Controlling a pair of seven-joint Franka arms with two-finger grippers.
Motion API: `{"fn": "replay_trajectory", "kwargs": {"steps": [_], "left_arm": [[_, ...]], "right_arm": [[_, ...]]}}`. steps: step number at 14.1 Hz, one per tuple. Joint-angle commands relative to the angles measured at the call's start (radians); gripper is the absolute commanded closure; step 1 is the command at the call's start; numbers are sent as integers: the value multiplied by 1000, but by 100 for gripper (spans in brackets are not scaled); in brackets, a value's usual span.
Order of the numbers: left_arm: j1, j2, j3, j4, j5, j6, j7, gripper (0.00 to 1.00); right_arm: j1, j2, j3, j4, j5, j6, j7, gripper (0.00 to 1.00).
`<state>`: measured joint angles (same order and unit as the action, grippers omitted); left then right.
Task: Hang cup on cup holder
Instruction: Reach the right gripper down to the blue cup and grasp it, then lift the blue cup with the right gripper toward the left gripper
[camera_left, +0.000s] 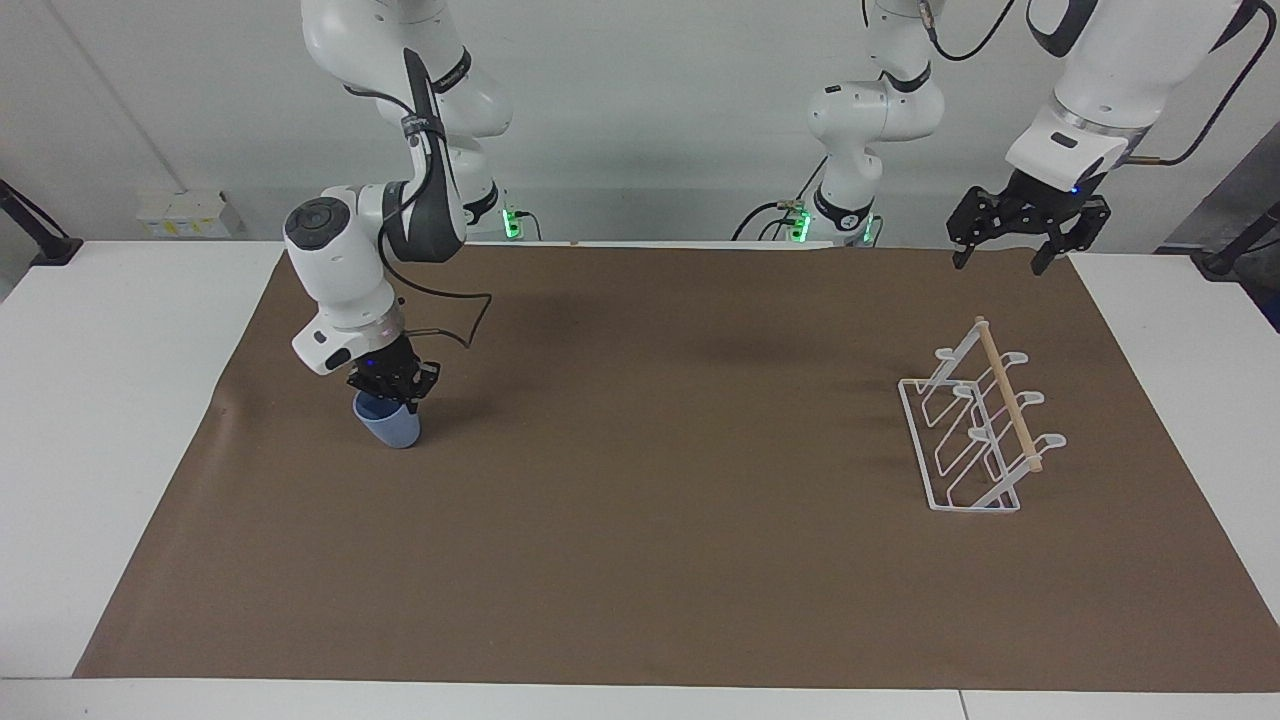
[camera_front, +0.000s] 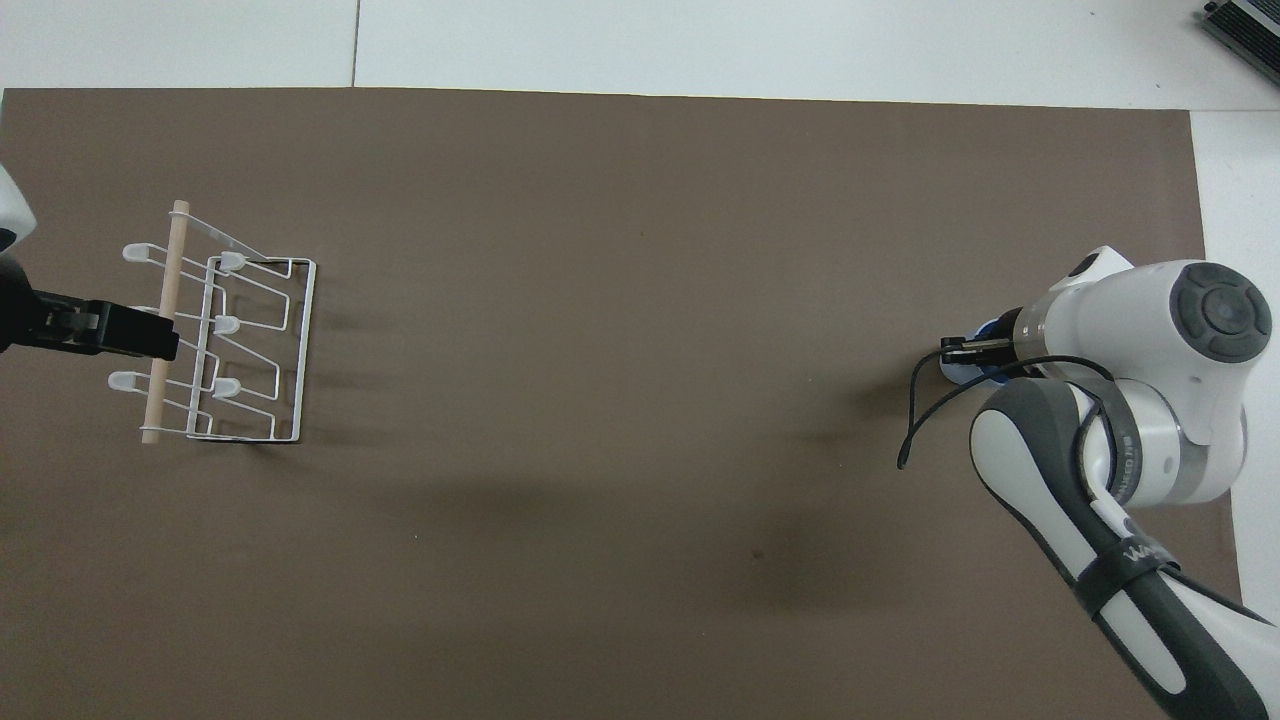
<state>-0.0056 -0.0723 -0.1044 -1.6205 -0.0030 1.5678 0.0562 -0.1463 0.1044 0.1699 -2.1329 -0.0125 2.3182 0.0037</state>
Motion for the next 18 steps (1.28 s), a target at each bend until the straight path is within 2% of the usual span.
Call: {"fn": "replay_trajectory", "kwargs": {"steps": [1, 5, 8, 10, 12, 14, 16, 18], "left_arm": [[6, -34, 0, -36, 6, -2, -9, 0], [6, -34, 2, -35, 6, -5, -12, 0], [7, -32, 6, -32, 6, 8, -7, 0], [7, -34, 8, -32, 6, -5, -12, 0], [22, -34, 9, -32, 6, -5, -9, 0], [45, -34, 12, -24, 5, -14, 29, 0], [52, -32, 14, -32, -46, 15, 202, 0], [50, -32, 14, -44, -151, 69, 357, 0]], "right_arm": [[40, -2, 3, 89, 26, -92, -7, 100], [119, -8, 3, 319, 12, -287, -65, 100], [165, -34, 9, 419, 29, -353, -73, 100], [162, -37, 77, 491, 61, -393, -71, 100], [163, -37, 98, 522, 180, -381, -73, 100], [165, -37, 108, 521, 396, -318, -70, 100], [183, -34, 109, 516, 552, -232, -62, 100], [229, -34, 109, 505, 659, -143, -38, 100]]}}
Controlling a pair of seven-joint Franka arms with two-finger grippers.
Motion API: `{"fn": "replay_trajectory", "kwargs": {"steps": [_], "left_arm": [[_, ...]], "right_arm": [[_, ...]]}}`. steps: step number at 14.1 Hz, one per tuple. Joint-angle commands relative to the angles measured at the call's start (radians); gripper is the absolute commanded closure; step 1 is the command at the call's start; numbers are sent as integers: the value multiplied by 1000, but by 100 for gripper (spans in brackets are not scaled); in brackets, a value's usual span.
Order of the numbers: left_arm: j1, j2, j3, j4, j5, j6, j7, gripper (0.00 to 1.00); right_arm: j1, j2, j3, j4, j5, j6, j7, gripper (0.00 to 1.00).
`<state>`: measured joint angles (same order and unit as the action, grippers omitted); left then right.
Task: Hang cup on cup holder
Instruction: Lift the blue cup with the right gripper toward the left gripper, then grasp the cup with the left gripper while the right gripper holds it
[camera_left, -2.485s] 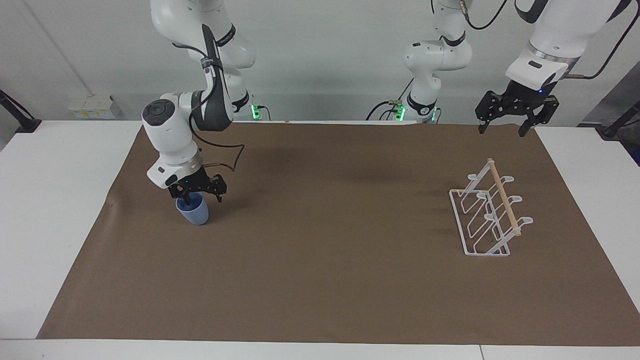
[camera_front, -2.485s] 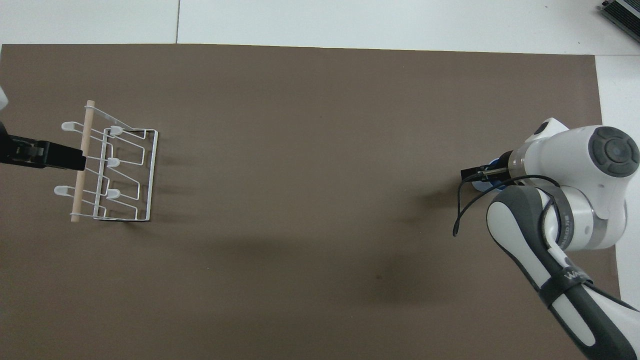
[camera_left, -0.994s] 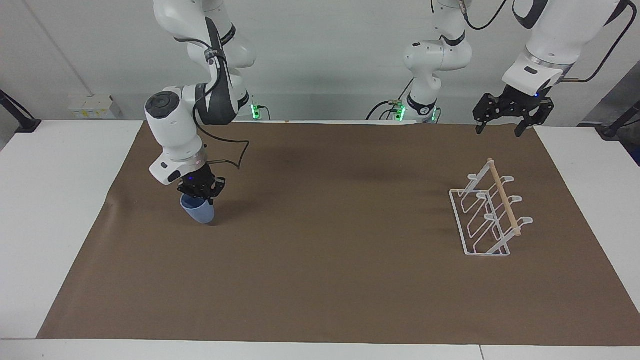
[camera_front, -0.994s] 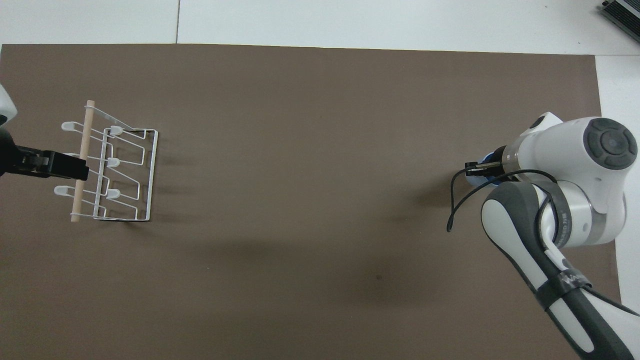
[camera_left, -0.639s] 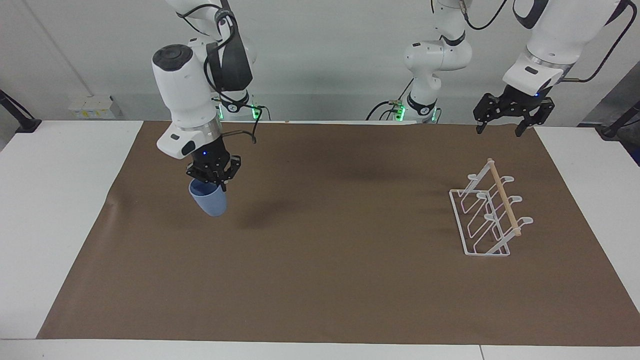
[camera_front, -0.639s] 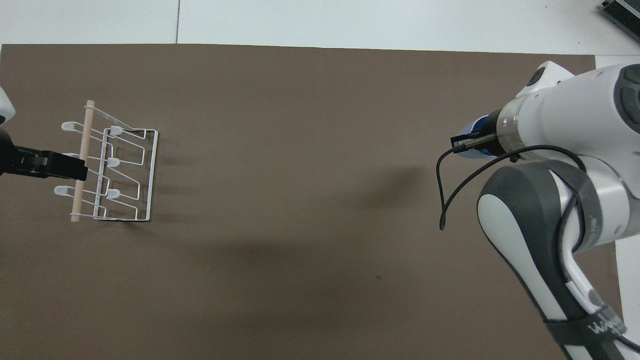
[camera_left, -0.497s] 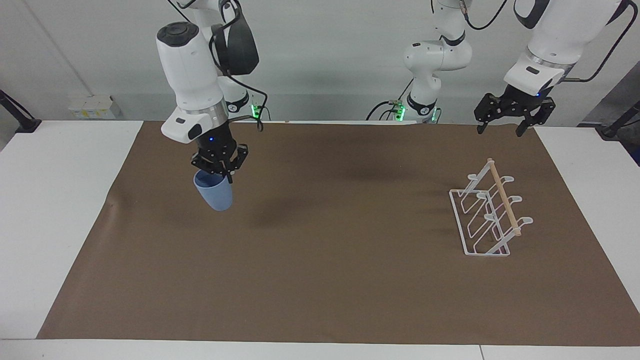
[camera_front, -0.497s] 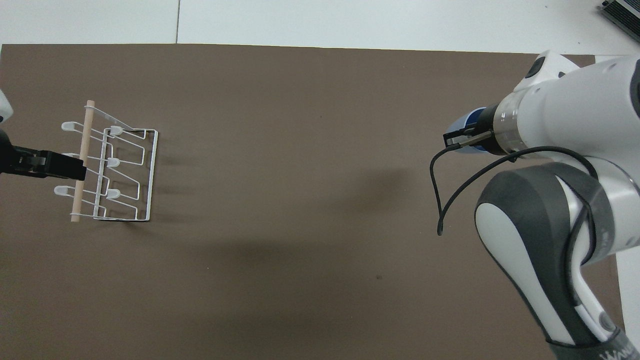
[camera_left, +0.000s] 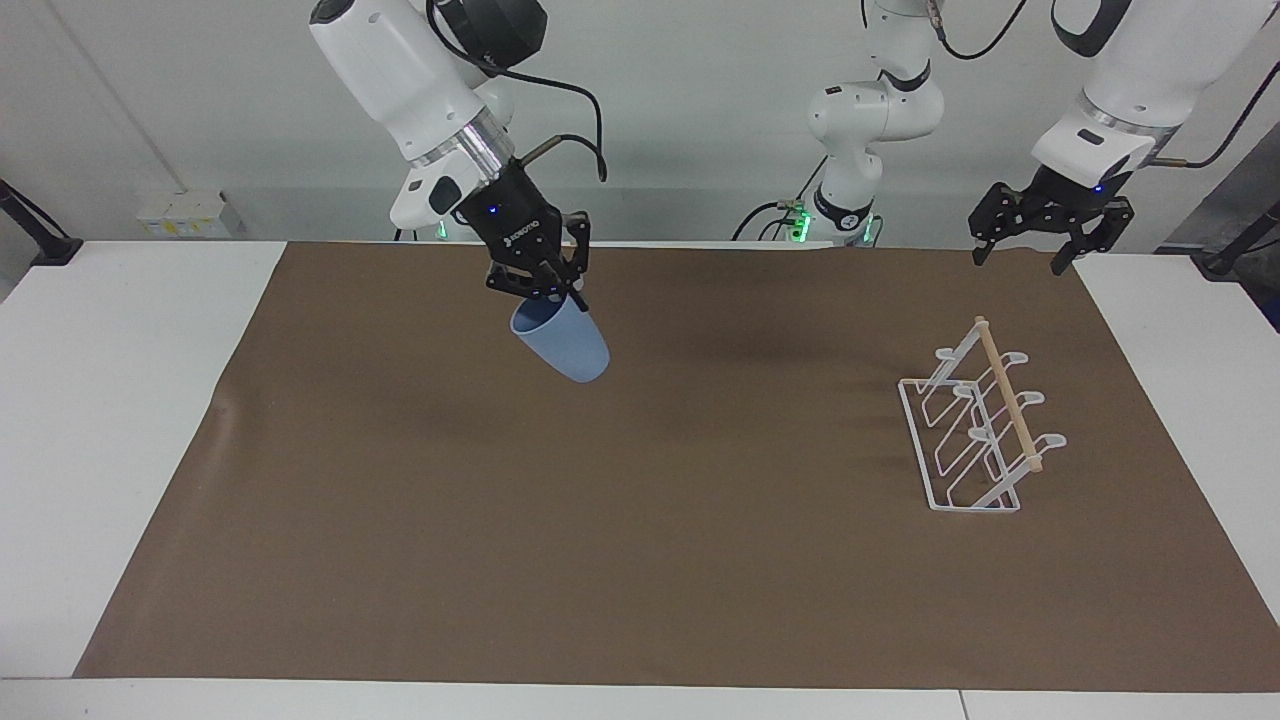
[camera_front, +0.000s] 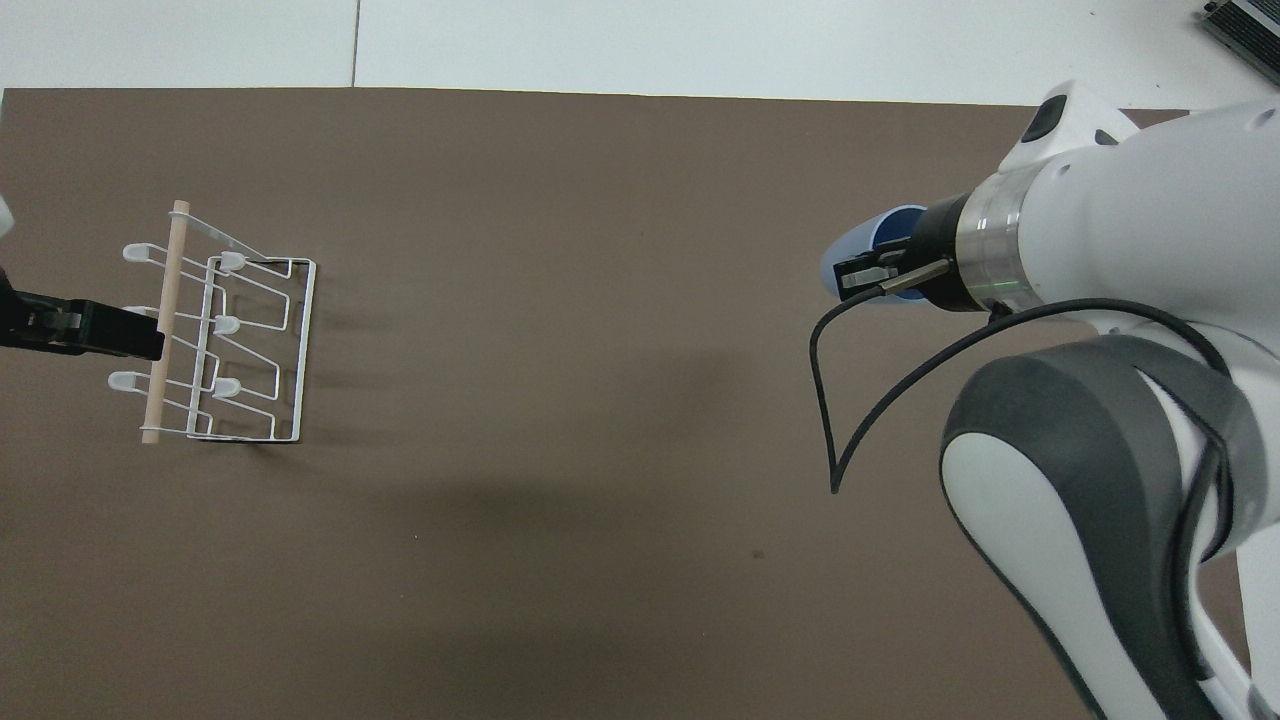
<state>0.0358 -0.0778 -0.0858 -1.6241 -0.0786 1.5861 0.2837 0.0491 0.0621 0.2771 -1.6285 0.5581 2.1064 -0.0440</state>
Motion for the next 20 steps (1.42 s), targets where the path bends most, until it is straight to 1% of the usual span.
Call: {"fn": "replay_trajectory", "kwargs": {"steps": [1, 3, 4, 5, 7, 9, 11, 12, 13, 15, 17, 20], "left_arm": [[7, -27, -6, -42, -131, 64, 216, 0], [-17, -22, -23, -42, -173, 101, 363, 0], [-70, -19, -22, -43, -173, 144, 493, 0], [-115, -14, -22, -46, -174, 188, 556, 0], [-161, -8, -22, -45, -174, 212, 568, 0], [-212, 0, -34, -39, -182, 195, 617, 0], [-281, 1, -32, -42, -185, 222, 617, 0], [-290, 4, -32, -42, -185, 251, 623, 0], [-292, 7, -32, -45, -185, 270, 652, 0], [-307, 30, -34, -42, -185, 311, 786, 0], [-315, 30, -35, -42, -185, 308, 830, 0], [-298, 32, -32, -34, -204, 321, 966, 0]], "right_arm": [[53, 7, 2, -4, 130, 108, 60, 100], [131, 7, 2, -23, 215, 237, 194, 100], [168, 7, 2, -36, 256, 312, 266, 100], [199, 7, 2, -43, 296, 357, 313, 100], [227, 4, 2, -57, 403, 377, 405, 100], [259, 4, 2, -57, 472, 400, 455, 100], [322, 7, 2, -57, 523, 524, 495, 100], [345, 11, 2, -57, 552, 576, 516, 100], [359, 11, 2, -57, 584, 598, 524, 100], [359, 11, 2, -57, 624, 598, 524, 100], [359, 10, 2, -57, 625, 598, 523, 100], [359, 10, 2, -57, 625, 598, 521, 100]]}}
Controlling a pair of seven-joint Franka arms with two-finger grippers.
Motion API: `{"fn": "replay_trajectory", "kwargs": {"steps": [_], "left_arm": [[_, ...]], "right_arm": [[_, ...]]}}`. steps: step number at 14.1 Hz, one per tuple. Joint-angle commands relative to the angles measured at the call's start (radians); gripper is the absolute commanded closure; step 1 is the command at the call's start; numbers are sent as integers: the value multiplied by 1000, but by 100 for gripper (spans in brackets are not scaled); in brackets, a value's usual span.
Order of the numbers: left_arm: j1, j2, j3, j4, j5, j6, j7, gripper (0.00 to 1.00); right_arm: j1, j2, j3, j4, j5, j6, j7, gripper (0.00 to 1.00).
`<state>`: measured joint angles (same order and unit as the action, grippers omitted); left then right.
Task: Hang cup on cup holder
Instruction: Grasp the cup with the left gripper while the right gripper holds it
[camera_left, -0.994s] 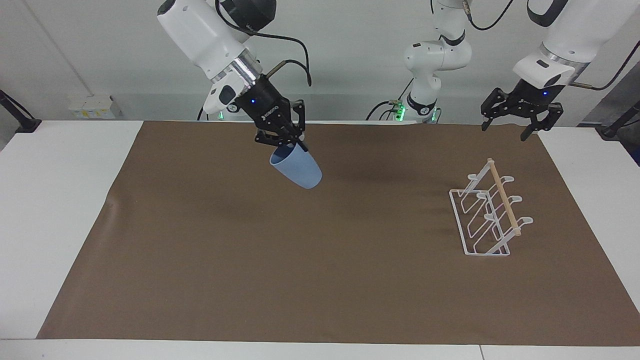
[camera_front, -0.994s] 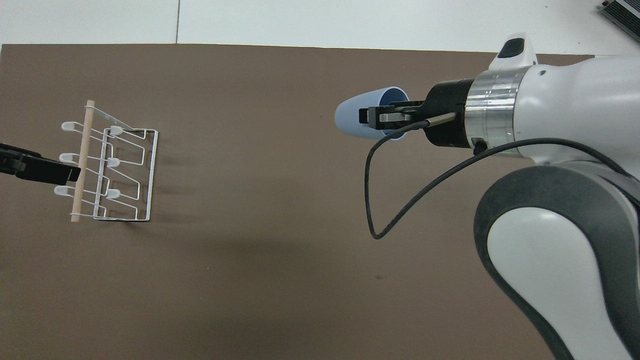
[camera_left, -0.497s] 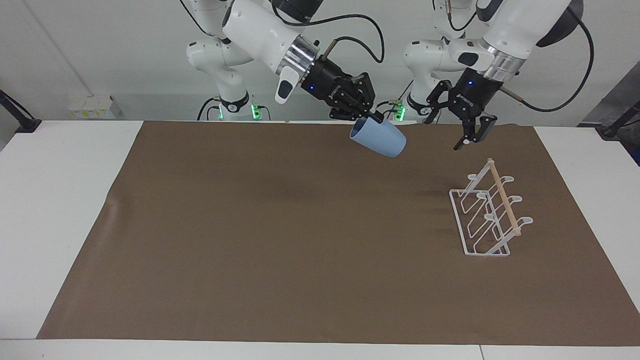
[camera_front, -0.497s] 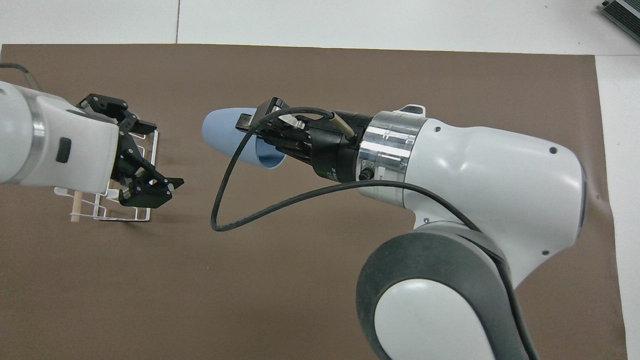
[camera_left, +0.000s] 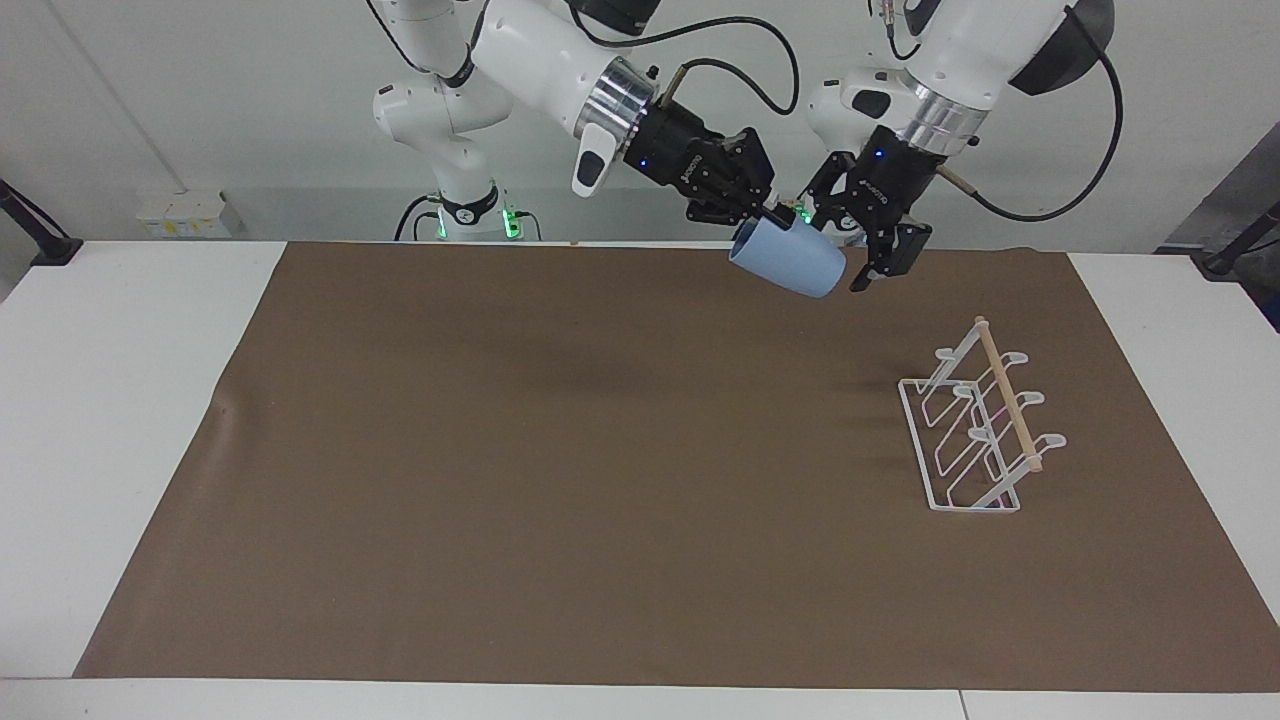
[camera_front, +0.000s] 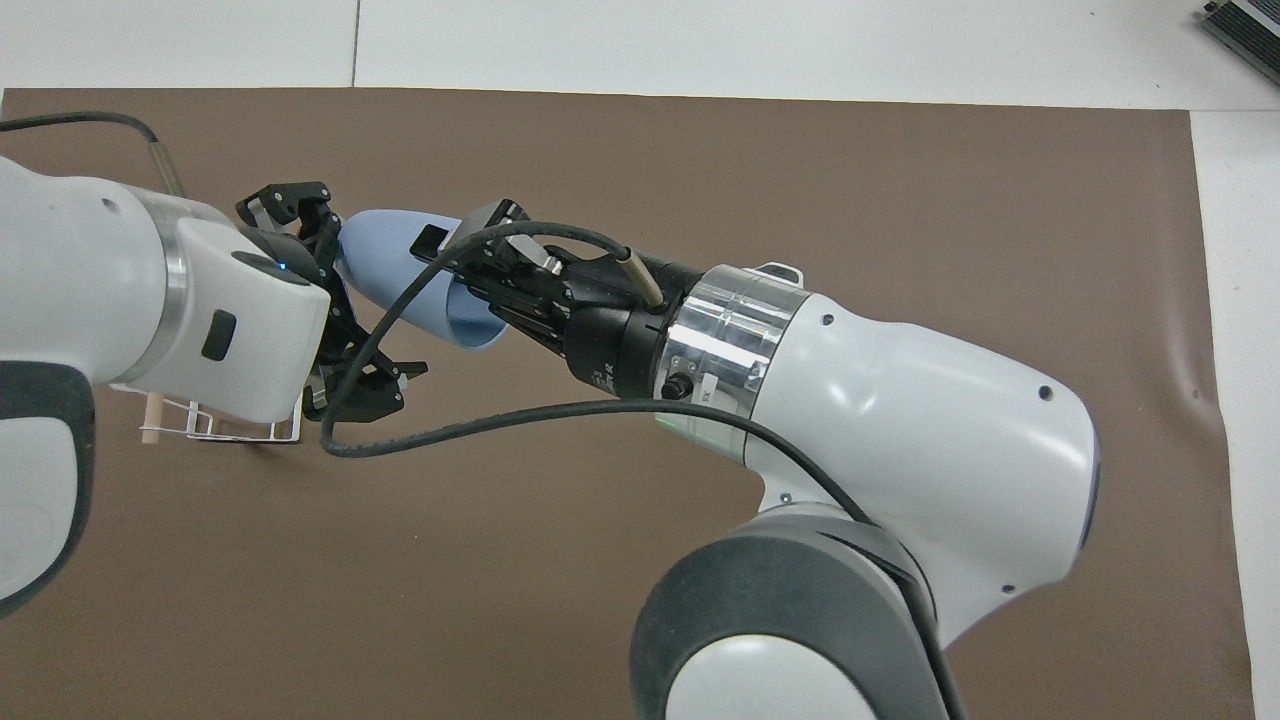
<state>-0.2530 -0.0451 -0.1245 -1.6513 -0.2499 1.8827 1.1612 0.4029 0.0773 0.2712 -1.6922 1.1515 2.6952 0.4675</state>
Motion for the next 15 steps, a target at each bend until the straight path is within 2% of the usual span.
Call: {"fn": "replay_trajectory", "kwargs": {"steps": [1, 5, 7, 10, 15], "left_arm": [[-3, 4, 8, 1, -37, 20, 127, 0], [4, 48, 11, 73, -38, 19, 183, 0], [35, 50, 13, 76, -80, 13, 183, 0], [26, 41, 8, 61, -120, 19, 155, 0], [23, 42, 0, 65, -124, 19, 129, 0]], "right_arm": [[5, -5, 8, 6, 31, 9, 8, 100], [4, -5, 8, 6, 31, 9, 7, 100], [5, -5, 6, 6, 31, 9, 7, 100], [4, -5, 6, 6, 31, 9, 5, 100], [4, -5, 6, 5, 31, 9, 5, 100]]}}
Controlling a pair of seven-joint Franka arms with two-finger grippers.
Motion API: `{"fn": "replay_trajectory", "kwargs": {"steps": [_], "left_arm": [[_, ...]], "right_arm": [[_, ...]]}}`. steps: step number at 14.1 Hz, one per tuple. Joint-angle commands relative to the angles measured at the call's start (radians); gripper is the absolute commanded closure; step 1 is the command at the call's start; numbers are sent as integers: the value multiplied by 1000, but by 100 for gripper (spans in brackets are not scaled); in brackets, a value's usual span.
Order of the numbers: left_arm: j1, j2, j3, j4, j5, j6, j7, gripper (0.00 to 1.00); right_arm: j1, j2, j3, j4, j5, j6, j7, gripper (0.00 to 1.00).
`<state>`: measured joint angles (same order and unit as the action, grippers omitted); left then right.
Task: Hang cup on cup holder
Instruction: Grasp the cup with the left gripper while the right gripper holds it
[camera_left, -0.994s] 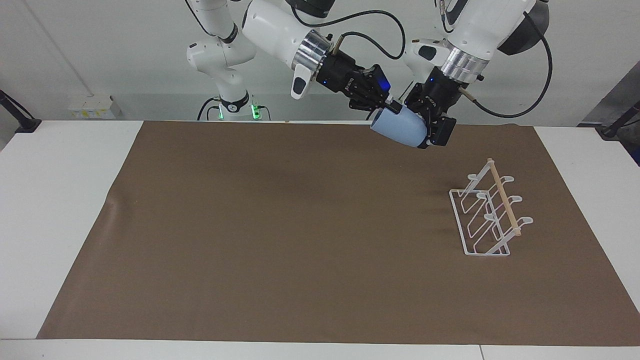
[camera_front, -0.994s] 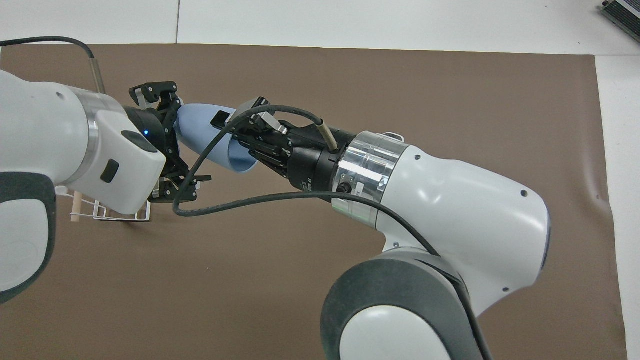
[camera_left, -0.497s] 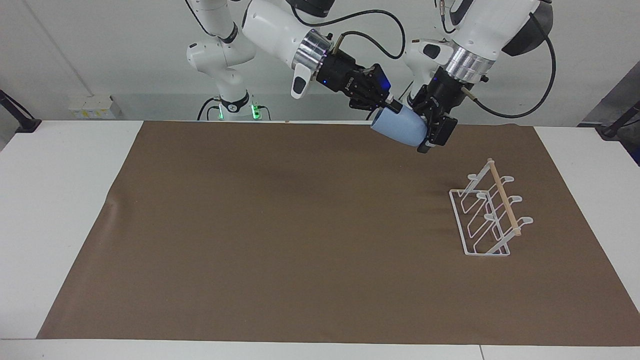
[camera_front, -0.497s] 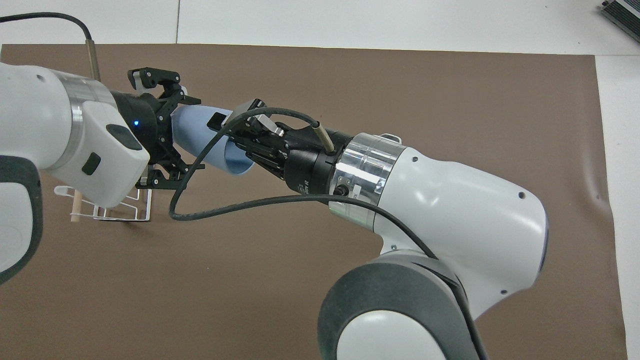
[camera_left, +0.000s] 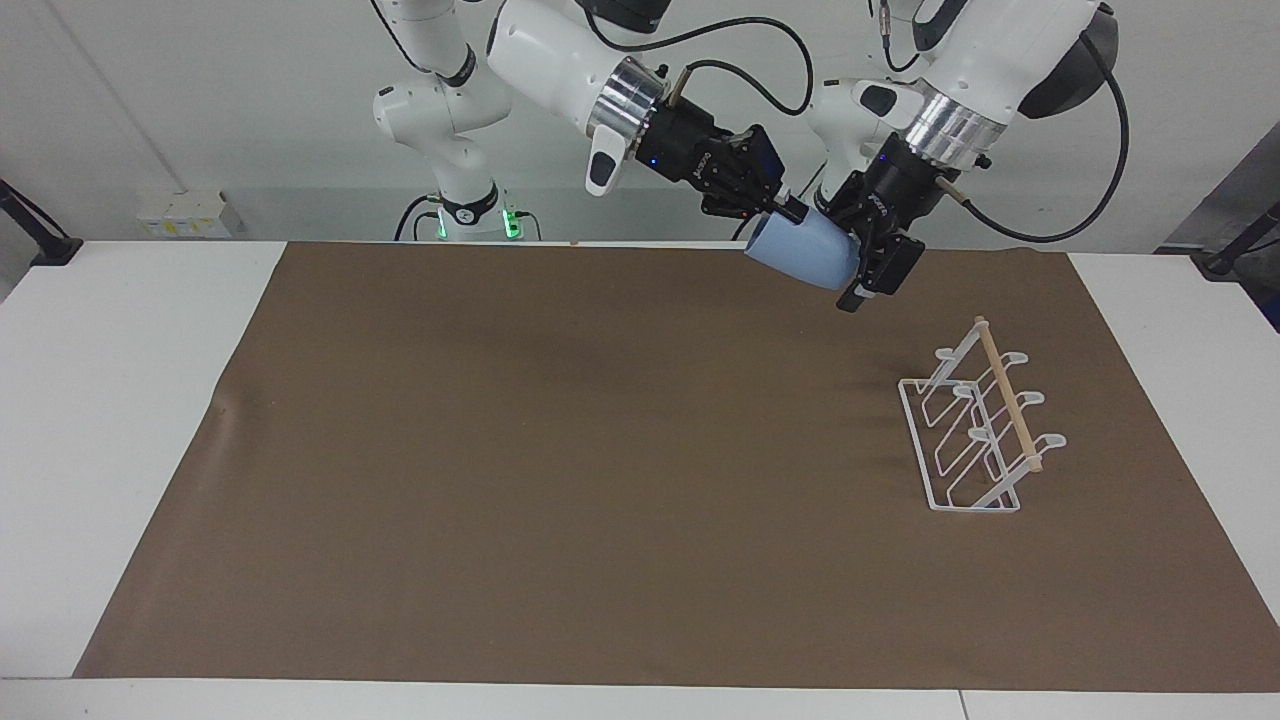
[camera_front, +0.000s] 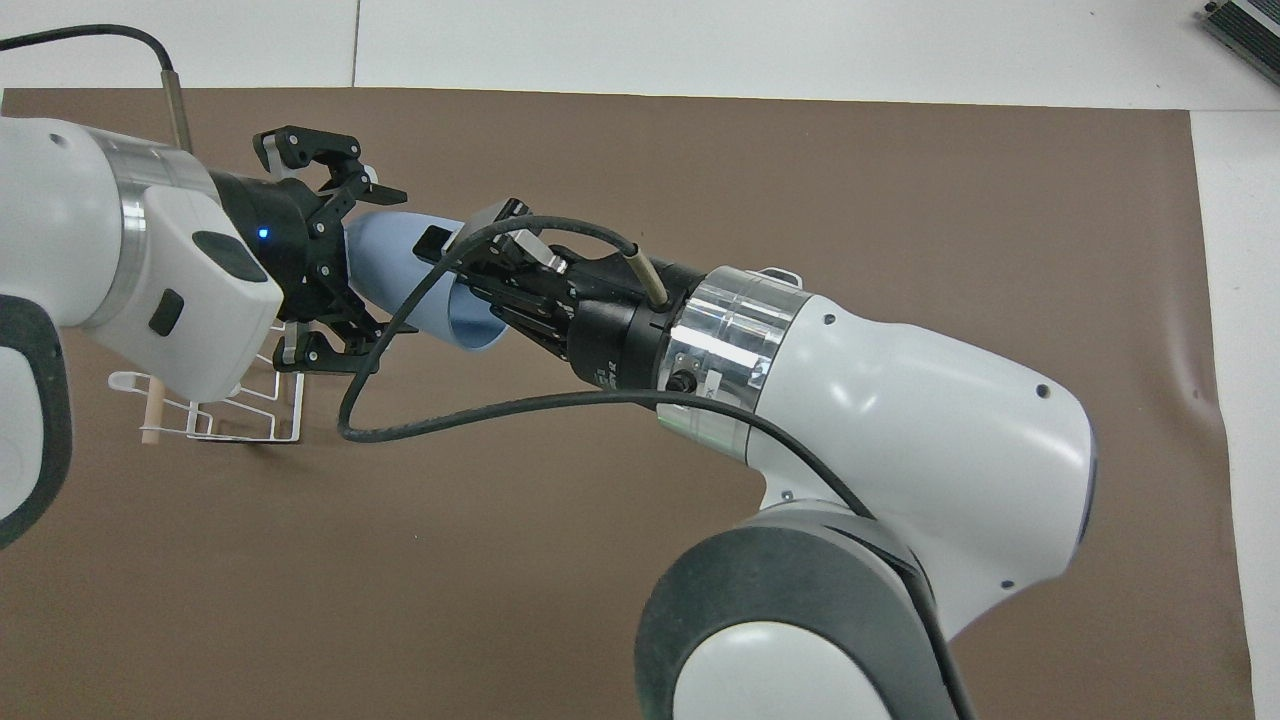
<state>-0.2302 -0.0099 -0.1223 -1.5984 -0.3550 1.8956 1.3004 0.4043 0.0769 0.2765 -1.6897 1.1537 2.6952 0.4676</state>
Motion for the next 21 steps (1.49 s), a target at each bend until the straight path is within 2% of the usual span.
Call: {"fn": "replay_trajectory", "kwargs": {"steps": [1, 5, 12, 14, 15, 16, 21], "left_arm": [[-1, 5, -2, 11, -38, 2, -10, 0], [0, 2, -10, 9, -94, -15, -35, 0], [0, -4, -43, 11, -98, -18, -124, 2], [5, -10, -42, 6, -98, -24, -121, 74], [11, -12, -42, 3, -98, -33, -121, 97], [12, -12, -39, 3, -98, -42, -122, 100], [14, -18, -31, -3, -99, -50, -125, 100]], "right_arm": [[2, -5, 1, 2, 29, 9, 5, 100], [2, -6, 1, -1, 29, 9, 5, 100], [2, -8, 1, -5, 29, 11, 5, 100], [2, -8, 1, -7, 29, 11, 5, 100], [2, -8, 1, -7, 29, 11, 5, 100], [2, -8, 1, -7, 29, 11, 5, 100], [2, -9, 1, -8, 29, 11, 11, 100]]}}
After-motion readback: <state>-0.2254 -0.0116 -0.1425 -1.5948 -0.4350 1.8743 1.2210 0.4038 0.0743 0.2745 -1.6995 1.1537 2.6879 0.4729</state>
